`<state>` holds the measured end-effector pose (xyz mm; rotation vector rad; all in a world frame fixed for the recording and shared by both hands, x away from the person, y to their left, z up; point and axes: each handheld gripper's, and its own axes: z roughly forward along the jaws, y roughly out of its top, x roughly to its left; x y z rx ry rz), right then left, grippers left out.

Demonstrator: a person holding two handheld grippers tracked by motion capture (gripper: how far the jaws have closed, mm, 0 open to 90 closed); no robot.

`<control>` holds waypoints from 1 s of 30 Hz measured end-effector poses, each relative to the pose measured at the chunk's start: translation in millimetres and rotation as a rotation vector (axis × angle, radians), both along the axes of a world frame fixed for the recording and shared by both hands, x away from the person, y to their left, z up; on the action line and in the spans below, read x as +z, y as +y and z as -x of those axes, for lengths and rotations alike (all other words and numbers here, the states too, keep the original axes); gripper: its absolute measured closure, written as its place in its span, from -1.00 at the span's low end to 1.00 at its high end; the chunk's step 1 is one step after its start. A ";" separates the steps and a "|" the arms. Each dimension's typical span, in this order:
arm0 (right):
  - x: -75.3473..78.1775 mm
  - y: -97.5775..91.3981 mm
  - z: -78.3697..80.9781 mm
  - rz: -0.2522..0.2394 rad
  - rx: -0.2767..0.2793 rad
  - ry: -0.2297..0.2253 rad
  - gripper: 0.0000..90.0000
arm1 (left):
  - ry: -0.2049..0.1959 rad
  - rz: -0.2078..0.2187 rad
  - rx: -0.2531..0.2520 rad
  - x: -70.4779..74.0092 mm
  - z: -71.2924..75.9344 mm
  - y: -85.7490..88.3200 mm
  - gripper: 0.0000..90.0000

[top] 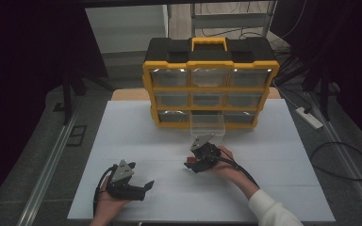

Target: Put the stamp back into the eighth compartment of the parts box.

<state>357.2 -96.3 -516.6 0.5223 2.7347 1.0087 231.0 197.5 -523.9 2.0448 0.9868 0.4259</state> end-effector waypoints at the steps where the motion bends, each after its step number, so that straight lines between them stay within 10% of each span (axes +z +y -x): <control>1: -0.1 0.2 -0.2 0.001 0.007 0.004 -0.04 | 0.000 0.000 0.000 0.0 0.0 0.0 -0.93; 15: 1.1 3.4 -1.9 0.070 0.081 0.001 0.67 | -0.002 -0.003 0.001 0.1 0.2 -0.1 -0.92; 30: 29.2 -6.0 1.0 -0.065 0.056 -0.046 0.67 | -0.003 -0.006 0.001 0.1 -0.1 0.1 -0.92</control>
